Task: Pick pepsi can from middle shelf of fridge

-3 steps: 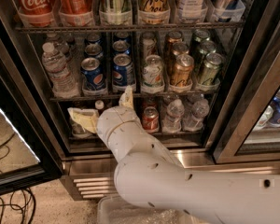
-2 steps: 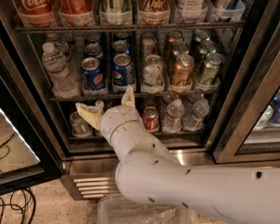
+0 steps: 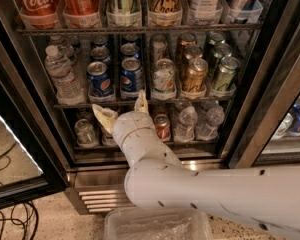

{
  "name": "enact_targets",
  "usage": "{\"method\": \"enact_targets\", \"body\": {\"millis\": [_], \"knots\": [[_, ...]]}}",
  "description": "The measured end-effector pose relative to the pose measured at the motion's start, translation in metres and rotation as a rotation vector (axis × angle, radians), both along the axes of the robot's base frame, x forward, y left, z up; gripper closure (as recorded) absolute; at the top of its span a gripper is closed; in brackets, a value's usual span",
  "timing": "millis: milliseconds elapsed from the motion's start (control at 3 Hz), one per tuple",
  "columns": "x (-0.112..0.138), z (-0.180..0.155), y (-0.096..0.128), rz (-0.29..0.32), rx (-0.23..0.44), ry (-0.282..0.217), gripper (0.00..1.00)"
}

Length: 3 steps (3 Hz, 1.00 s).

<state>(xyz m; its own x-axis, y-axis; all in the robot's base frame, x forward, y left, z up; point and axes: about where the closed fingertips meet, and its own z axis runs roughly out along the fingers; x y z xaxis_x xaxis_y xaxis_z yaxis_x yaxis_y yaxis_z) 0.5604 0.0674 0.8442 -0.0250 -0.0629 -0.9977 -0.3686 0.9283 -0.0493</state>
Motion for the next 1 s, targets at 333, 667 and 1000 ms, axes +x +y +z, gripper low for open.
{"method": "enact_targets", "body": {"millis": [333,667,1000], "knots": [[0.011,-0.003,-0.008,-0.036,-0.002,-0.019,0.24],[0.023,-0.002,-0.016,-0.069,0.007,-0.043,0.24],[0.042,0.000,-0.024,-0.104,0.013,-0.076,0.25]]}}
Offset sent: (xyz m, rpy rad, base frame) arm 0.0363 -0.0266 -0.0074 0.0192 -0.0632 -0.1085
